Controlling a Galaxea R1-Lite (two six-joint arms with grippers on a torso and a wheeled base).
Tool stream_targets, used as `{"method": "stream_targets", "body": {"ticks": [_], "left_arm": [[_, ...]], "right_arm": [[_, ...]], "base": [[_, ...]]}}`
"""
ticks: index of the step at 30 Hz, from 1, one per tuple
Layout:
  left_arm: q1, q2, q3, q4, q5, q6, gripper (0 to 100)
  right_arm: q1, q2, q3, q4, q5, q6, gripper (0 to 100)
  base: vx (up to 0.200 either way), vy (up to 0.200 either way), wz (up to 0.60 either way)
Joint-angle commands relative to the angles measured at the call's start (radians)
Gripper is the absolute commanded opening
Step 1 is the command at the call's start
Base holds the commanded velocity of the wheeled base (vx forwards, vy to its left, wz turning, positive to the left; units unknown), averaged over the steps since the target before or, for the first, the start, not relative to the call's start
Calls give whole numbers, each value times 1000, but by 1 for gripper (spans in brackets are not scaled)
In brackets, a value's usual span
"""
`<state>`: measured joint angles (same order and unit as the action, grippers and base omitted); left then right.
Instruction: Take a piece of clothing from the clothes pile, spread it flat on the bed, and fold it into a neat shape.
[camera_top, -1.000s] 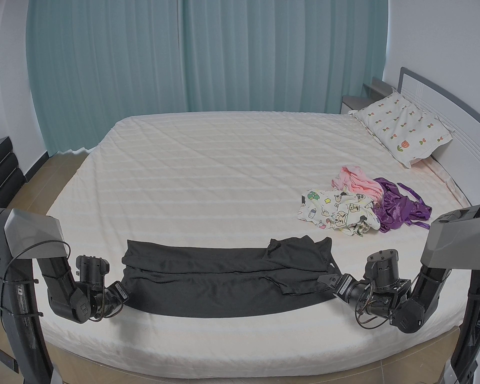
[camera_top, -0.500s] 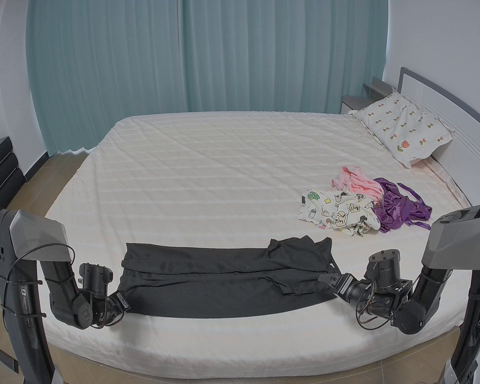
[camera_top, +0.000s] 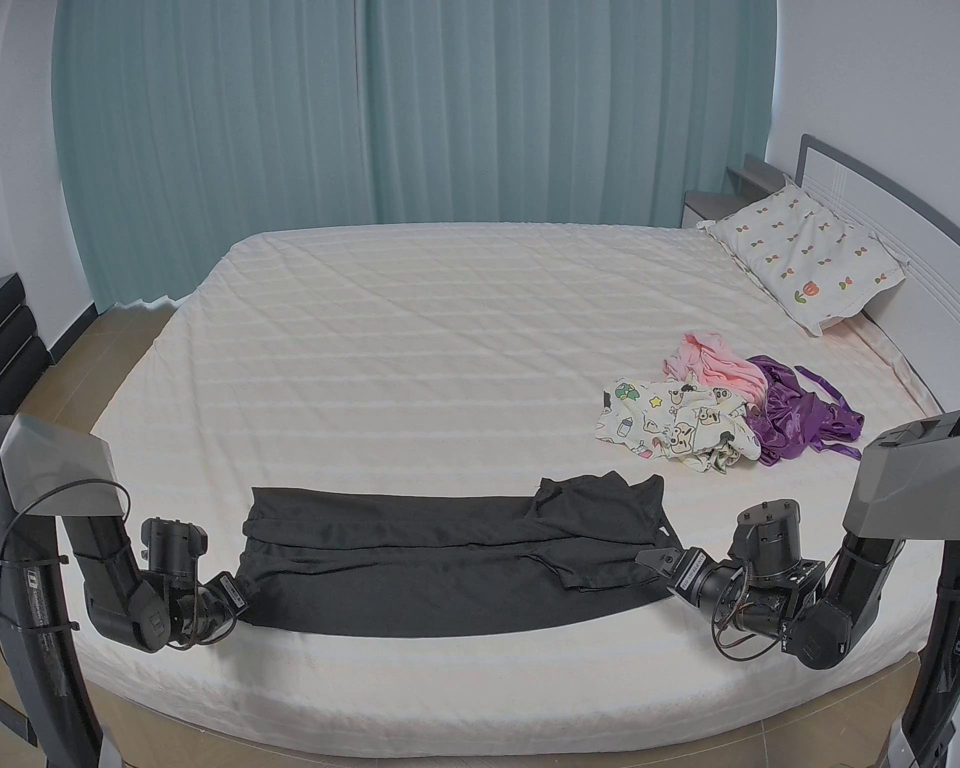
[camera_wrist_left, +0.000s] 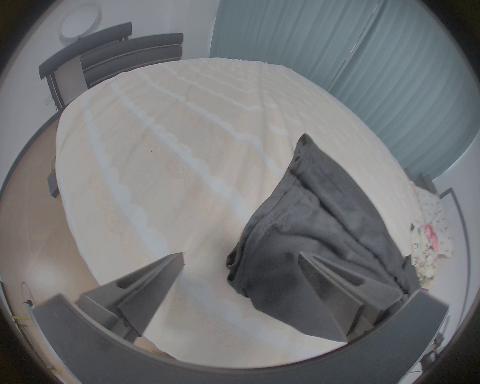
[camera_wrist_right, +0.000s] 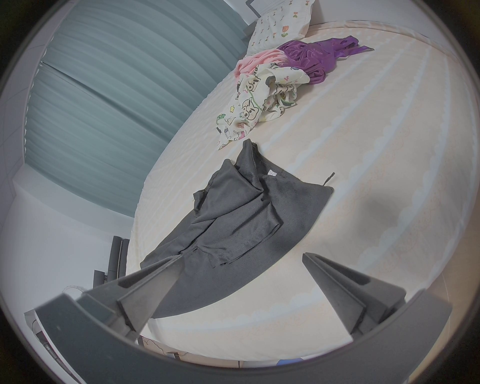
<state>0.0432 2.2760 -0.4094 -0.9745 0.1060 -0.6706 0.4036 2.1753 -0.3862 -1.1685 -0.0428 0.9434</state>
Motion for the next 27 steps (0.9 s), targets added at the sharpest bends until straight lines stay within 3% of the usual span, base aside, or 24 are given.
{"method": "stream_targets", "body": {"ticks": [1,7,17,27], "left_arm": [[70,-127,-6,8,-111,-6,100],[90,-164,-85,74,-246,3,100],[90,-16,-307,188,-327,195,100],[87,62,-419,253,-362,355,100]], "right_arm": [[1,1,1,0,0,0,100],[6,4,1,0,0,0,100],[7,9,1,0,0,-2,100],[7,11,1,0,0,-2,100]], "base": [[0,0,0],[0,0,0],[0,0,0],[0,0,0]]}}
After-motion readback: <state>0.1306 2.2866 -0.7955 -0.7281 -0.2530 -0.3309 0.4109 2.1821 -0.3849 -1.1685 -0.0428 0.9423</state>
